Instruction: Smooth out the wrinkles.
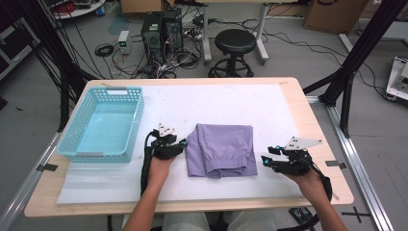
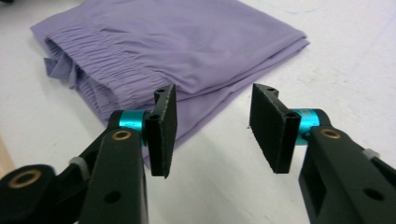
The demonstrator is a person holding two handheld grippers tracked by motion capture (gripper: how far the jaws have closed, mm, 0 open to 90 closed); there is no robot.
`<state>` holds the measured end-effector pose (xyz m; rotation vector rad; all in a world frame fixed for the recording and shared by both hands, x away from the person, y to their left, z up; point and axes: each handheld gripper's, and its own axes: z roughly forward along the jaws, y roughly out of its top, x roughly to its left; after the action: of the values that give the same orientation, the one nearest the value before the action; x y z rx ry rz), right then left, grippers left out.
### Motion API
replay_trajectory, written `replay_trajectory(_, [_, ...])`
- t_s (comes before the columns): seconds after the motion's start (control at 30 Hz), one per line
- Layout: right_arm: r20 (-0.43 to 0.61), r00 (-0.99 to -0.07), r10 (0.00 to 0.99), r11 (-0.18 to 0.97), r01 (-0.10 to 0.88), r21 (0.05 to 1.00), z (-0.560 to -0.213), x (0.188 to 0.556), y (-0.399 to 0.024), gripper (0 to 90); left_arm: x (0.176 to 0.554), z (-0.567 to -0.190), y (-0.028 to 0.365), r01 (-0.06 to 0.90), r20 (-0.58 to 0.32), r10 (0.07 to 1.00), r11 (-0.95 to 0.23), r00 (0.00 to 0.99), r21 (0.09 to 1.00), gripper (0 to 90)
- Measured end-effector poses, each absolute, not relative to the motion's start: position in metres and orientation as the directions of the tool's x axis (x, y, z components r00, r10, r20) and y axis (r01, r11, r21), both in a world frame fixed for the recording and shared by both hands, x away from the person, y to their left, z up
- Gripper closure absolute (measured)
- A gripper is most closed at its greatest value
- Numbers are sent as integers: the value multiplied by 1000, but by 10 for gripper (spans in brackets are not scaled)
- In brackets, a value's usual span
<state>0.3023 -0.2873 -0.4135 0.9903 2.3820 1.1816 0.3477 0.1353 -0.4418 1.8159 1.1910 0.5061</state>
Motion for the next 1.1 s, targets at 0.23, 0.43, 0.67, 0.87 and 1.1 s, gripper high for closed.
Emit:
replay_trajectory(0.23, [37, -676, 736, 383, 461, 801, -409, 303, -294, 427, 334, -432, 136, 467, -169, 820, -131, 547, 875, 475])
replay_trajectory(0.43, [39, -670, 742, 375, 462, 804, -409, 304, -293, 426, 324, -436, 124, 488, -150, 800, -195, 581, 851, 642])
replay_trajectory(0.67, [44, -663, 747, 369, 469, 803, -409, 301, -297, 426, 309, -447, 114, 531, -138, 790, -261, 597, 807, 697])
replay_trajectory(0.87, [49, -653, 755, 355, 471, 808, -407, 297, -301, 426, 301, -451, 108, 537, -103, 778, -325, 620, 779, 715])
replay_trajectory(1.1, [50, -653, 755, 353, 471, 808, -406, 297, -300, 428, 289, -450, 114, 520, -70, 766, -363, 639, 773, 768])
